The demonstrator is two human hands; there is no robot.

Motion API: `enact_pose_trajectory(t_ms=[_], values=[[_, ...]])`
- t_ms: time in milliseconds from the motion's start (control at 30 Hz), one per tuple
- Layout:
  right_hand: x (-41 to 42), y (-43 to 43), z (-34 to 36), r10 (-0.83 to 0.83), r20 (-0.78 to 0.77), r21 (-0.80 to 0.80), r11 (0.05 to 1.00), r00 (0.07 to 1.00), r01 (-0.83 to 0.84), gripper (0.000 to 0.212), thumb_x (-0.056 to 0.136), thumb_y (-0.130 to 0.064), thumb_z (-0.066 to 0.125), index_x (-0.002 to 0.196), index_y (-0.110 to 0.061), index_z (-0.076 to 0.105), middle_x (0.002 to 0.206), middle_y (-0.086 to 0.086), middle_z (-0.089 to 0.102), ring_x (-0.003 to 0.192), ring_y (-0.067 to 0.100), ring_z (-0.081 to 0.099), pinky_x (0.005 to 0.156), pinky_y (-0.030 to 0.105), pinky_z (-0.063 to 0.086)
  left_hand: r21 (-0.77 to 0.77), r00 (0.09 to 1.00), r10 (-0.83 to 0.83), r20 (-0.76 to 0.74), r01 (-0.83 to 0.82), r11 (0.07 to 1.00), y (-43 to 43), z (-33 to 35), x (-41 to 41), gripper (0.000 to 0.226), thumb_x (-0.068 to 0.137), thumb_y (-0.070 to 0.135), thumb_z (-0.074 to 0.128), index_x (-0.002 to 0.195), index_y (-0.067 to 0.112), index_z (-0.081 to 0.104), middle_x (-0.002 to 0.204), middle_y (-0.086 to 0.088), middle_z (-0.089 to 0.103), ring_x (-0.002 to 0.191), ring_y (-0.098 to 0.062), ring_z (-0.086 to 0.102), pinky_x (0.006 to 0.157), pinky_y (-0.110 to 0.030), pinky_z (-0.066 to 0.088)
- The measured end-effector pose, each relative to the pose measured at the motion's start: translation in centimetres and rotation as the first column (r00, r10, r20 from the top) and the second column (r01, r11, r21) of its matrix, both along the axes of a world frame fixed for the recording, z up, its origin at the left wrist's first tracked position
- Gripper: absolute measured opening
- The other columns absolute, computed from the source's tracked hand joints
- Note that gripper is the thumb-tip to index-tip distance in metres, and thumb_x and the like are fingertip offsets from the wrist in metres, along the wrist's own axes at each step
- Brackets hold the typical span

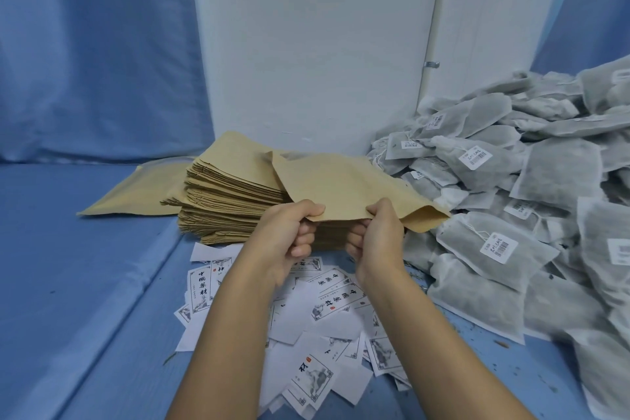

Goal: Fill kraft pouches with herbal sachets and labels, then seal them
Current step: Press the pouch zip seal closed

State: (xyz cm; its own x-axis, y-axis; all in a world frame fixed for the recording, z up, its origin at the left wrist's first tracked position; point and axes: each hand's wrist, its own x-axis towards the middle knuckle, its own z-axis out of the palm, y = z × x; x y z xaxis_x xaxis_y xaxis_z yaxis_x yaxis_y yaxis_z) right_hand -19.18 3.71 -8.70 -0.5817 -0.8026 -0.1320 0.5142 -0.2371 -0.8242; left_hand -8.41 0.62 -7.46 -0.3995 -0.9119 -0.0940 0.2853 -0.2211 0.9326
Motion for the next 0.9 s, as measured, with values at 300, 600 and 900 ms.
enact_pose_trajectory(t_ms=[300,600,900], values=[[1.1,-0.2,-0.1,0.047,-0.172,0.074,0.997,0.984,-0.035,0.025,0.09,-0.017,0.038,0.065,-0.014,0.039,0.05,-0.004,0.037,0.029,0.003,0.032,0.032,0.016,0.026,0.0,0.883,0.468,-0.032,-0.469,0.883,1.3,0.2,-2.4,0.026,0.086,0.024,0.05,0.064,0.018,0.038,0.054,0.0,0.032,0.047,-0.015,0.029,0.044,-0.023,0.023],[0.7,0.1,0.3,0.162,-0.128,0.046,0.986,0.978,-0.158,0.033,0.088,-0.018,0.041,0.056,-0.016,0.034,0.038,-0.007,0.029,0.029,0.007,0.02,0.031,0.016,0.016,-0.034,0.931,0.364,-0.009,-0.364,0.931,1.8,-0.2,-2.6,0.017,0.084,0.007,0.057,0.07,0.014,0.053,0.04,0.006,0.038,0.034,-0.005,0.031,0.034,-0.013,0.022],[0.0,-0.1,0.2,0.188,0.079,-0.006,0.982,0.979,-0.189,0.031,0.088,-0.016,0.046,0.059,-0.016,0.034,0.038,-0.009,0.024,0.029,0.006,0.016,0.031,0.016,0.012,-0.003,0.904,0.425,-0.047,-0.426,0.905,1.5,0.1,-2.5,0.02,0.084,0.005,0.059,0.069,0.016,0.052,0.038,0.01,0.035,0.033,-0.003,0.026,0.036,-0.016,0.02]])
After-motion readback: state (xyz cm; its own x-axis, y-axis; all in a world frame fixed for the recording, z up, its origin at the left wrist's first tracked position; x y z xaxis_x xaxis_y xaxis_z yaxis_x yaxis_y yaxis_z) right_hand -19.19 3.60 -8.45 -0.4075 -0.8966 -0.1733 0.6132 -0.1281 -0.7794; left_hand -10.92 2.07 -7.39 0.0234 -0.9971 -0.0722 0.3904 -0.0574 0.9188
